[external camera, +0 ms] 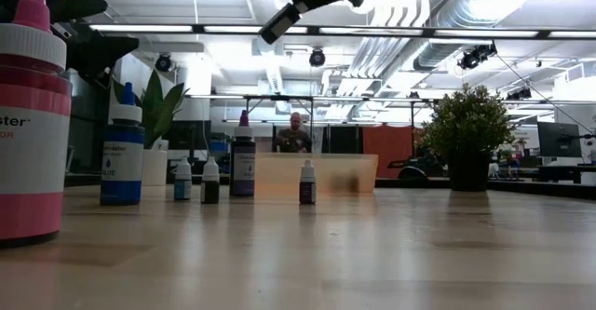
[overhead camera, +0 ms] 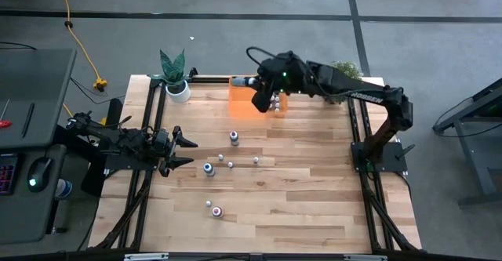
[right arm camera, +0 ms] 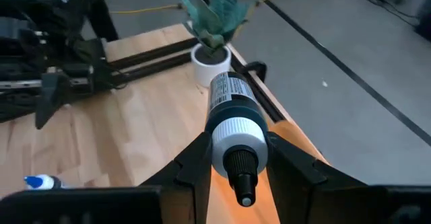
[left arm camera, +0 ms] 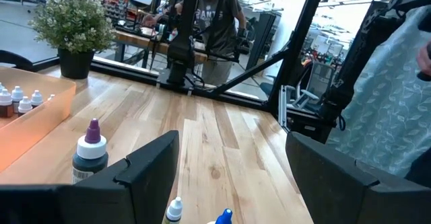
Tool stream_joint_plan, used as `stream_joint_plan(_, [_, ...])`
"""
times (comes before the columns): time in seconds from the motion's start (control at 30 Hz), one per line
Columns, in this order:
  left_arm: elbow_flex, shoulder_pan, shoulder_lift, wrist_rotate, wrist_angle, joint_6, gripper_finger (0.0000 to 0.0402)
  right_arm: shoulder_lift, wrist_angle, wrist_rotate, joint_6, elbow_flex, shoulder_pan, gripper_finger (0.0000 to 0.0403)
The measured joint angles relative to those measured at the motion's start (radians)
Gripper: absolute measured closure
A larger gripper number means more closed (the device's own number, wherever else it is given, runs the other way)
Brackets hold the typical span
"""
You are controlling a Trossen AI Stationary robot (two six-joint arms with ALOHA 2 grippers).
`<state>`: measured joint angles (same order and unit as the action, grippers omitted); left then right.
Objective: Pick & Place food coloring
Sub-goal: Put the big black food coloring bottle into the orange bin
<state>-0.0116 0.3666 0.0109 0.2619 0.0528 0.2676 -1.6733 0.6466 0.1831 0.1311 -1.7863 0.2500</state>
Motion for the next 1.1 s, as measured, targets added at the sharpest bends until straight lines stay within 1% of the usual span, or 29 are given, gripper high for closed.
stream_joint_plan(0.2, [0.000, 0.000, 0.000, 0.000, 0.000, 0.000, 0.0130, -0.021, -0.031, -0.127, -0.089, 0.000, 0.090, 0.0293])
stream_joint_plan(0.33, [0.000, 0.000, 0.000, 0.000, 0.000, 0.000, 0.0130, -0.063, -0.038, -0.181, -0.143, 0.000, 0.146, 0.0293])
stream_joint_plan(0.4, [0.000, 0.000, 0.000, 0.000, 0.000, 0.000, 0.0130, -0.092, -0.039, -0.193, -0.168, 0.000, 0.170, 0.0293])
stream_joint_plan(0.53, [0.000, 0.000, 0.000, 0.000, 0.000, 0.000, 0.0130, -0.158, -0.041, -0.175, -0.184, -0.005, 0.207, 0.0293])
stream_joint_plan(0.57, [0.000, 0.000, 0.000, 0.000, 0.000, 0.000, 0.0130, -0.181, -0.021, -0.174, -0.182, -0.024, 0.213, 0.0293])
stream_joint_plan(0.67, [0.000, 0.000, 0.000, 0.000, 0.000, 0.000, 0.0130, -0.260, 0.088, -0.155, -0.178, -0.147, 0.224, 0.0293])
stream_joint_plan(0.87, [0.000, 0.000, 0.000, 0.000, 0.000, 0.000, 0.0130, -0.477, 0.327, -0.117, -0.208, -0.533, 0.222, 0.0293])
stream_joint_plan(0.9, [0.000, 0.000, 0.000, 0.000, 0.000, 0.000, 0.0130, -0.515, 0.344, -0.108, -0.211, -0.577, 0.222, 0.0293])
stream_joint_plan(0.97, [0.000, 0.000, 0.000, 0.000, 0.001, 0.000, 0.0130, -0.513, 0.263, -0.097, -0.204, -0.508, 0.223, 0.0293])
stream_joint_plan(1.03, [0.000, 0.000, 0.000, 0.000, 0.000, 0.000, 0.0130, -0.513, 0.234, -0.106, -0.168, -0.450, 0.228, 0.0293])
stream_joint_plan(1.1, [0.000, 0.000, 0.000, 0.000, 0.000, 0.000, 0.0130, -0.522, 0.224, -0.104, -0.135, -0.431, 0.233, 0.0293])
